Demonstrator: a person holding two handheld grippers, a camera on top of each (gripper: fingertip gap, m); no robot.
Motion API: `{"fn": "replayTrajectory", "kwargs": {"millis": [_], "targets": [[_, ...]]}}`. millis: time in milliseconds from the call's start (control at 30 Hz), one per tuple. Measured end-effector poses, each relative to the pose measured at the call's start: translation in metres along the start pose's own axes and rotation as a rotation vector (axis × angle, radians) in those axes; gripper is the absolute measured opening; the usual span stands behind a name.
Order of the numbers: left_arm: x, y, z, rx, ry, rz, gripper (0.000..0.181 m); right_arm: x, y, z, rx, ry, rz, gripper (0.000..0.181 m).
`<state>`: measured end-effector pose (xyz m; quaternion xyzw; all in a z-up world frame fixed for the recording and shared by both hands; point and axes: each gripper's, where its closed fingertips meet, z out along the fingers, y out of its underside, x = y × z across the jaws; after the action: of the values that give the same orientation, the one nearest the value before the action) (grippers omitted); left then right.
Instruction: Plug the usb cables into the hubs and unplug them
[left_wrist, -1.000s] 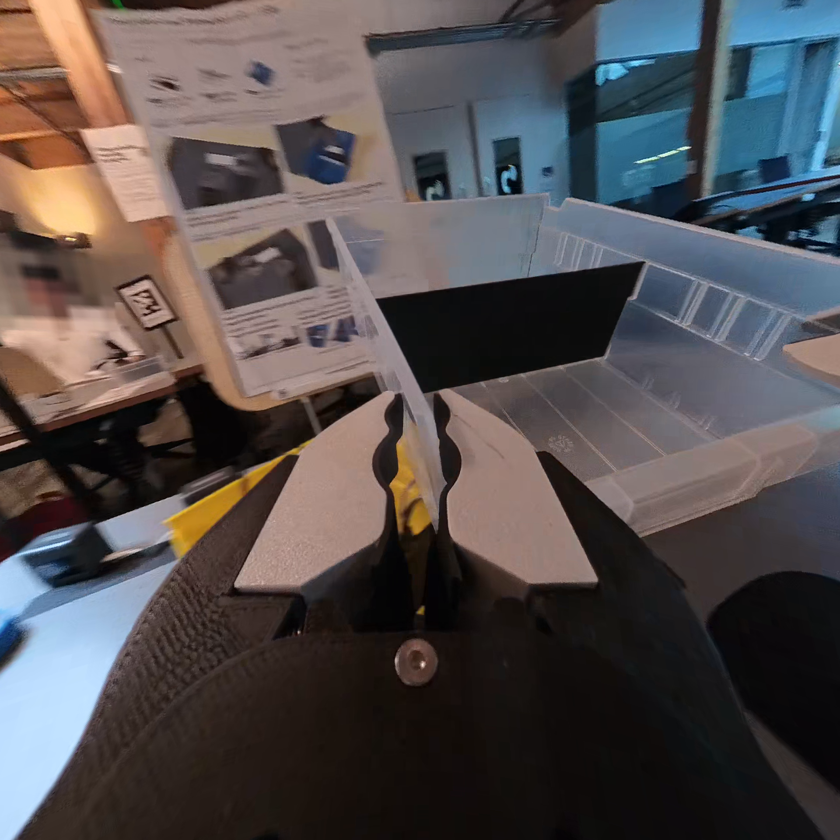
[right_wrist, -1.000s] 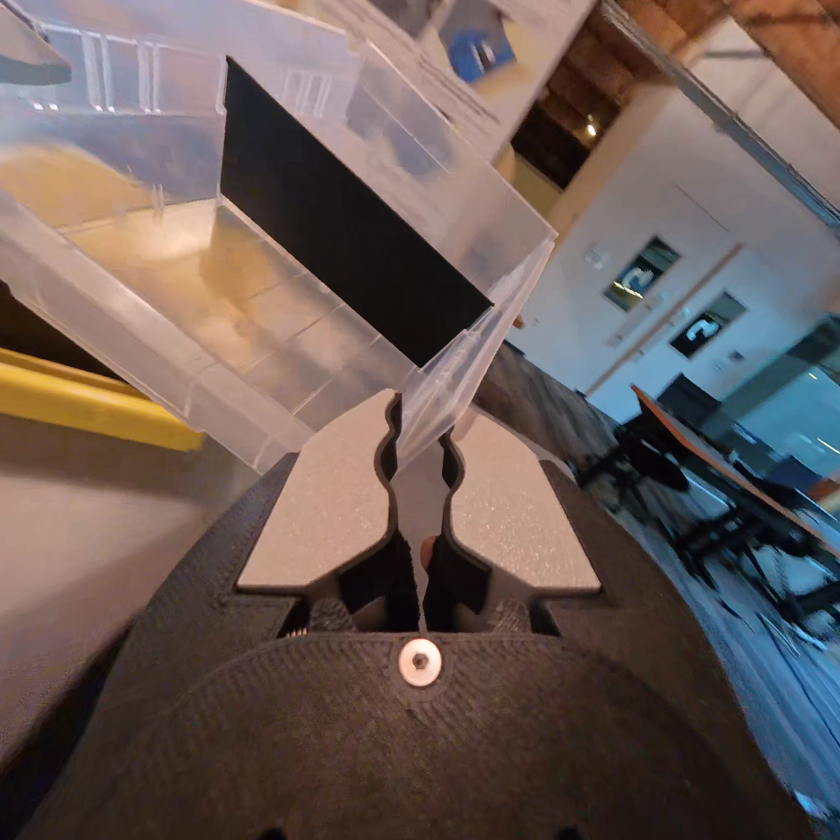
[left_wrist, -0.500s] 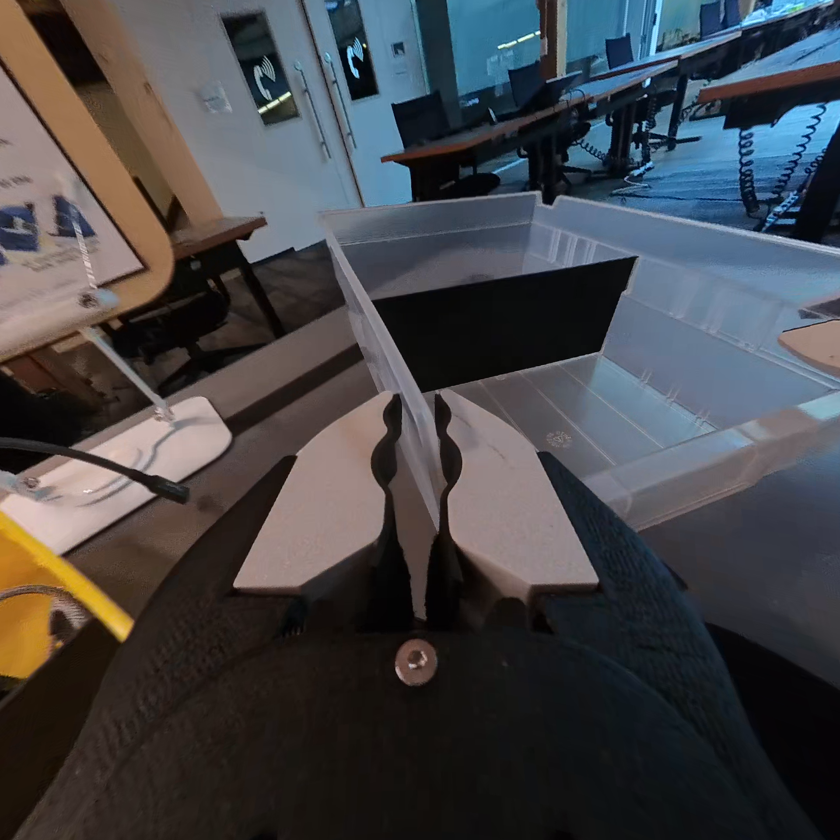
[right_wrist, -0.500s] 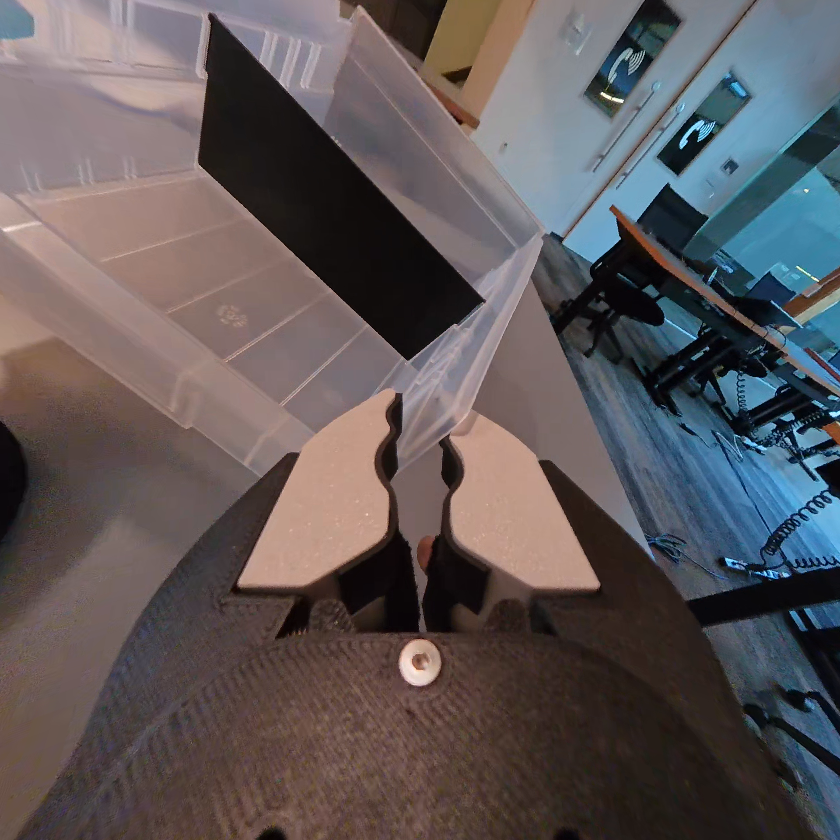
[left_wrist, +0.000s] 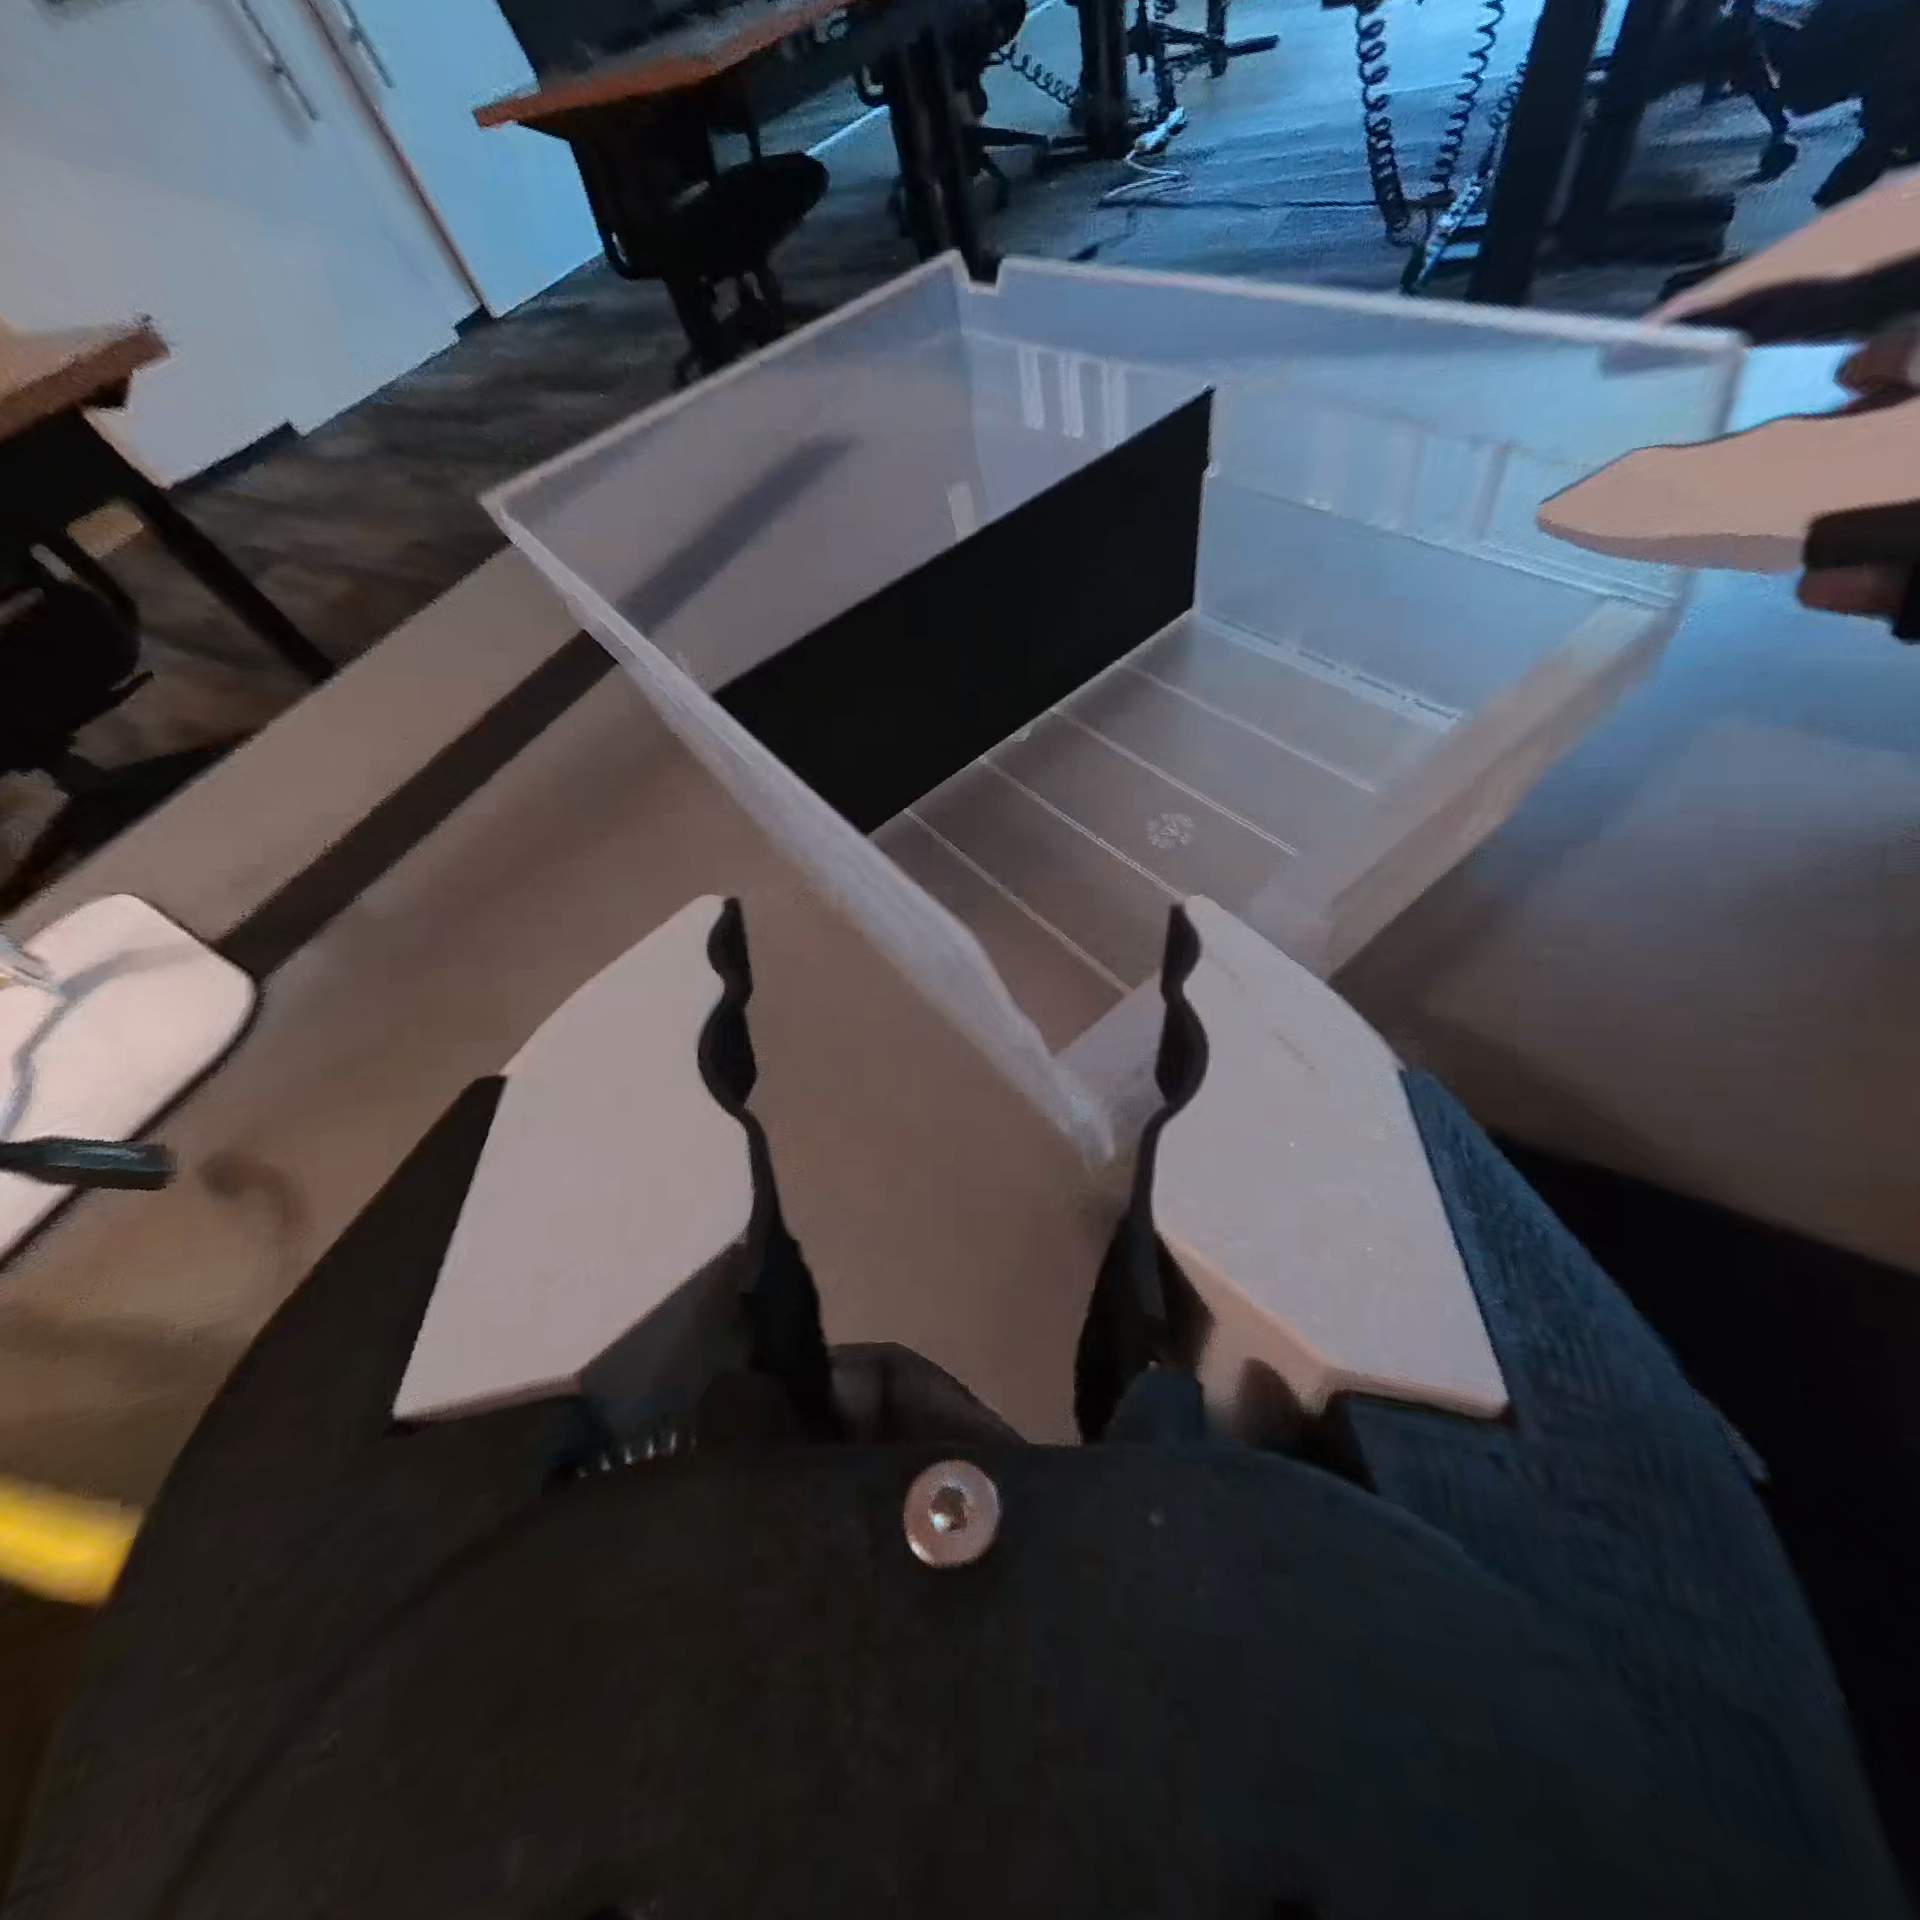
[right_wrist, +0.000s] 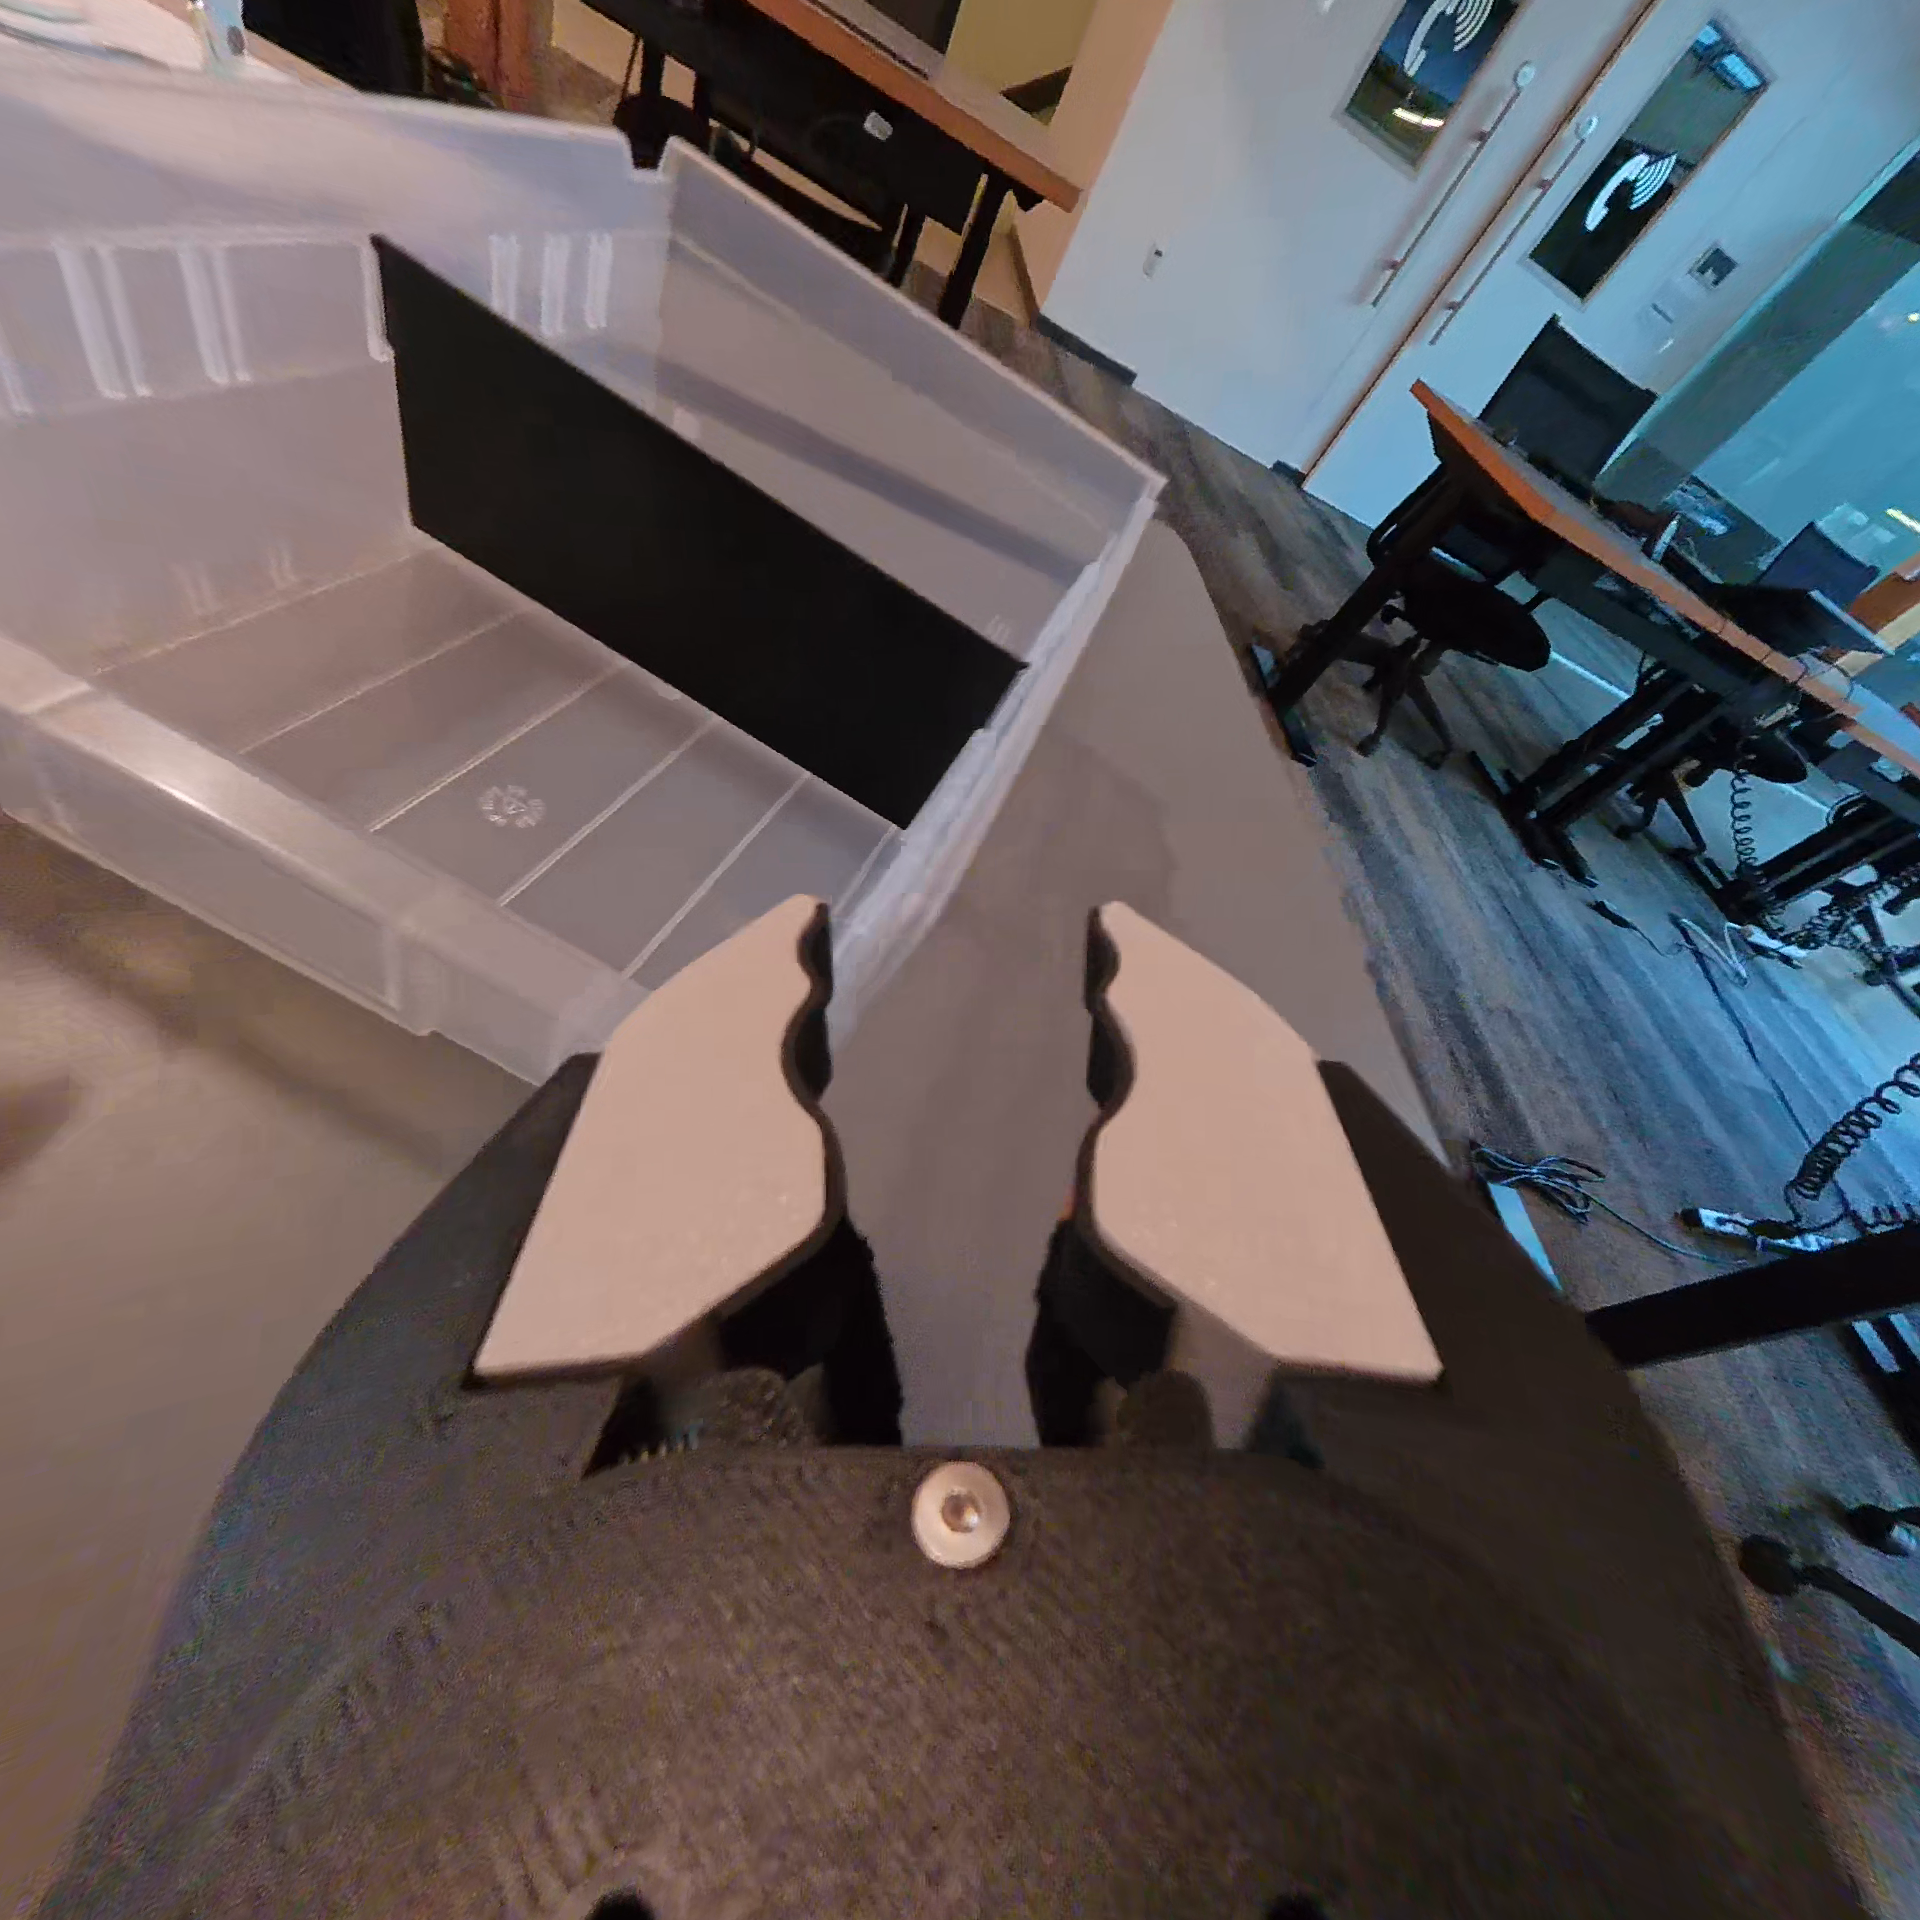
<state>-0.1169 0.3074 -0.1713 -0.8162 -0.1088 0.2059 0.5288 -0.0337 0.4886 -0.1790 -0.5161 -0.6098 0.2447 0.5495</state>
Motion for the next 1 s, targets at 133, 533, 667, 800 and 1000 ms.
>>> {"fn": "replayTrajectory", "kwargs": {"millis": [133, 533, 667, 800, 1000], "targets": [[-0.025, 0.011, -0.076, -0.082, -0.064, 0.143, 0.072, 0.011, -0.035, -0.027, 0.112, -0.014, -0.129, 0.061], [-0.119, 0.173, -0.157, -0.762, -0.315, 0.394, 0.034, -0.113, -0.007, 0.003, -0.145, -0.453, -0.694, 0.058], [-0.125, 0.181, -0.173, -0.771, -0.284, 0.381, 0.034, -0.119, 0.006, 0.015, -0.232, -0.431, -0.831, 0.055], [-0.139, 0.196, -0.204, -0.793, -0.264, 0.381, 0.035, -0.114, 0.012, 0.024, -0.291, -0.372, -1.004, 0.035], [-0.161, 0.219, -0.253, -0.822, -0.270, 0.398, 0.036, -0.114, 0.012, 0.025, -0.315, -0.382, -0.992, 0.032]]}}
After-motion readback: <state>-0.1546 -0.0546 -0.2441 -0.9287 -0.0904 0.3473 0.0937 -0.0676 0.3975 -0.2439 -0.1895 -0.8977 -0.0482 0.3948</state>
